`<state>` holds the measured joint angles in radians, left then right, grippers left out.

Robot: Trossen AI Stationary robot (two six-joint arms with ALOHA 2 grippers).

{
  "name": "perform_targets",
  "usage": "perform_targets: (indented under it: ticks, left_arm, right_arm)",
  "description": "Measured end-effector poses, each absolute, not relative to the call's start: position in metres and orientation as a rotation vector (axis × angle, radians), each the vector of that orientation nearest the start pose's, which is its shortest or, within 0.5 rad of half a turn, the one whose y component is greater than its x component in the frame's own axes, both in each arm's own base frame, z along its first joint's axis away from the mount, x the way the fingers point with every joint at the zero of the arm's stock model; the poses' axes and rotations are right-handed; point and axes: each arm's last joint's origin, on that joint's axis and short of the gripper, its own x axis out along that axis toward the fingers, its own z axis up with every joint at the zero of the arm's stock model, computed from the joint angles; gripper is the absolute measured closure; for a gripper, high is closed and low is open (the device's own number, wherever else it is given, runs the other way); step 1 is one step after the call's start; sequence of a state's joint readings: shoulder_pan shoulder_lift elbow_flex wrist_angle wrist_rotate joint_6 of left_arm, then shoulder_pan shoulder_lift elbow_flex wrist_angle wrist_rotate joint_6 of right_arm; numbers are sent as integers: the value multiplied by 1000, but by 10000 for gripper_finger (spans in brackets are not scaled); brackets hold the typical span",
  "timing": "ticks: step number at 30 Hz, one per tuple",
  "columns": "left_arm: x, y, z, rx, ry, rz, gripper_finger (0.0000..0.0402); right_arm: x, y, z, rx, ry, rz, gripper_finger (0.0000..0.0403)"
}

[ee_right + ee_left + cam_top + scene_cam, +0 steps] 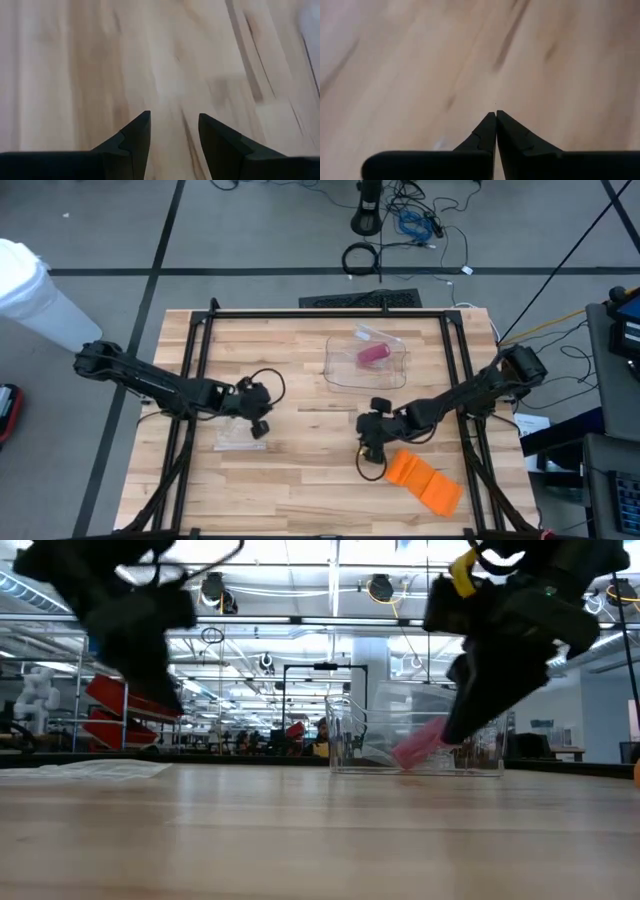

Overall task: Roll bandage
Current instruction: Roll the orange bandage

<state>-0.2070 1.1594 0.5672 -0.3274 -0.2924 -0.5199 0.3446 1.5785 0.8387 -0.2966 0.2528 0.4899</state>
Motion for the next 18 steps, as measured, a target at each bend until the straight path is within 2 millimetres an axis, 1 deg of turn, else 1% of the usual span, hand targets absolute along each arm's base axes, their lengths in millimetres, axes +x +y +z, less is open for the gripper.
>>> perform_targets:
  ticks: [6,9,11,13,15,18]
  left_arm:
    - [233,-42,220,-203,518,161,384]
    - [241,-45,237,-178,361,70,384]
    - [243,-49,245,-163,283,18,384]
    - [243,-53,248,-122,248,-17,384]
    - [245,-57,247,-120,234,-26,384]
    - [251,-62,239,-138,248,-14,384]
  right_arm:
    - [256,94,175,209,1061,-230,252]
    - [248,94,180,230,1074,-263,252]
    - [243,95,183,197,1064,-318,252]
    - [236,96,185,144,1037,-403,252]
    - [227,97,187,98,1016,-477,252]
    - [216,100,190,78,978,-562,252]
